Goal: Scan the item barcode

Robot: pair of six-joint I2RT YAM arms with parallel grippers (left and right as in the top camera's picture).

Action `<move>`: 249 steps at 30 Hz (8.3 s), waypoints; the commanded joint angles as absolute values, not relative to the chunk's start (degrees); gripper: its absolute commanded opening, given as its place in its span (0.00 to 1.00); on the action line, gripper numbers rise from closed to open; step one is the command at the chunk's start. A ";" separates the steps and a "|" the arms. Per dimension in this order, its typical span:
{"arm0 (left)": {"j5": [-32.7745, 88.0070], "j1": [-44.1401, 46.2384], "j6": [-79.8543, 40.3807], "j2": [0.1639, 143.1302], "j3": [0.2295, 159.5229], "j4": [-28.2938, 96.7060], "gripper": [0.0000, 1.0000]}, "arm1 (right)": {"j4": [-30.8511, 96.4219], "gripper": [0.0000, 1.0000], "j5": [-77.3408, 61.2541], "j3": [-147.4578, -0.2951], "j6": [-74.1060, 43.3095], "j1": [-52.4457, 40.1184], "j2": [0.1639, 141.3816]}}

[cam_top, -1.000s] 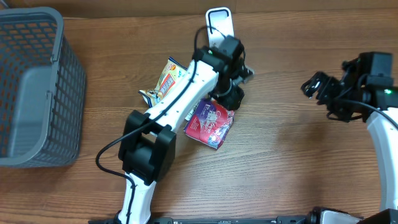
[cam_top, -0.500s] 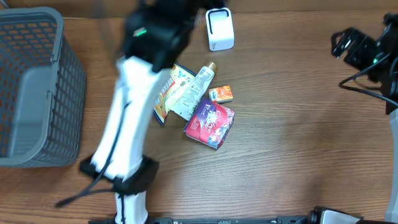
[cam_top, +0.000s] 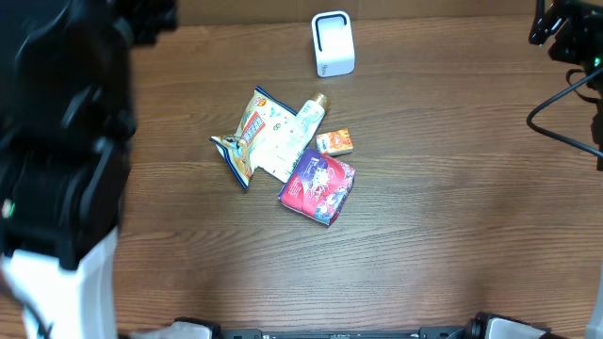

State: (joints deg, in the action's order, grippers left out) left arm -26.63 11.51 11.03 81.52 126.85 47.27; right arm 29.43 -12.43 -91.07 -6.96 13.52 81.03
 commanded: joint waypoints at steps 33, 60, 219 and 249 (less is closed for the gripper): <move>-25.43 2.17 14.57 51.20 80.44 24.60 1.00 | 31.62 1.00 -8.67 -84.44 -28.88 -17.17 102.24; -25.39 2.17 13.67 51.18 77.97 23.27 1.00 | 43.55 1.00 -12.10 -103.57 -52.93 -29.15 119.61; -22.39 2.17 13.67 51.18 77.95 23.59 1.00 | 39.72 0.06 -34.15 -84.97 -19.86 -22.83 124.68; -20.93 2.17 13.69 51.20 77.93 25.41 1.00 | 68.12 0.04 -59.00 -86.48 18.65 -22.74 107.55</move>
